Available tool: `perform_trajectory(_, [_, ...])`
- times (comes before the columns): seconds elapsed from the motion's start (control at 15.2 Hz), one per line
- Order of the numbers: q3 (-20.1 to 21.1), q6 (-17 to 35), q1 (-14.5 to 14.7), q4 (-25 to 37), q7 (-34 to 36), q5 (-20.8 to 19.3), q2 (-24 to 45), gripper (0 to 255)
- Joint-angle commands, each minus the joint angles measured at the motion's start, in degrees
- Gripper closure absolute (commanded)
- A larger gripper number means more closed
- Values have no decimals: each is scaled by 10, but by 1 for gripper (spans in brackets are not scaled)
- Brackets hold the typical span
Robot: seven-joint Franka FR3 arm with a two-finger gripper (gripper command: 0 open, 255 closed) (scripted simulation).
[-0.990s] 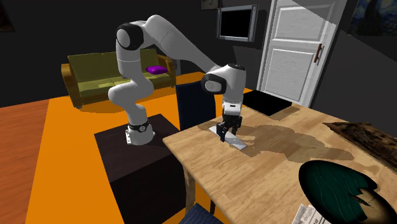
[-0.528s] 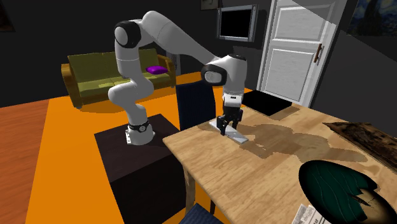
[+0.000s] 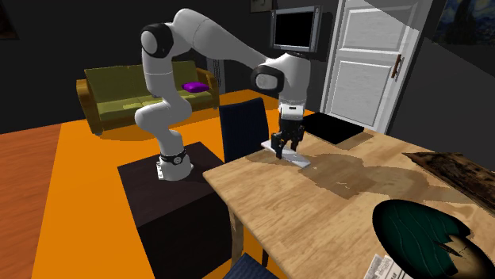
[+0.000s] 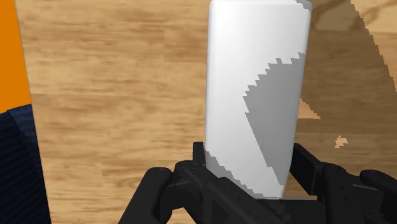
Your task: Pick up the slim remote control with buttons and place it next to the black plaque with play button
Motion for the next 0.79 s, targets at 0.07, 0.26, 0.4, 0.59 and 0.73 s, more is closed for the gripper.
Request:
perform_trajectory(0.07, [0, -15, -1, 9, -2, 3, -6, 255])
perform_trajectory(0.26, [18, -15, 21, 7, 37, 2, -8, 255])
perform_trajectory(0.4, [30, -15, 35, 8, 65, 1, -6, 255])
perform_trajectory(0.59, [48, -18, 58, 15, 107, -3, 0, 255])
perform_trajectory(0.73, [60, -20, 74, 24, 136, -7, 7, 255])
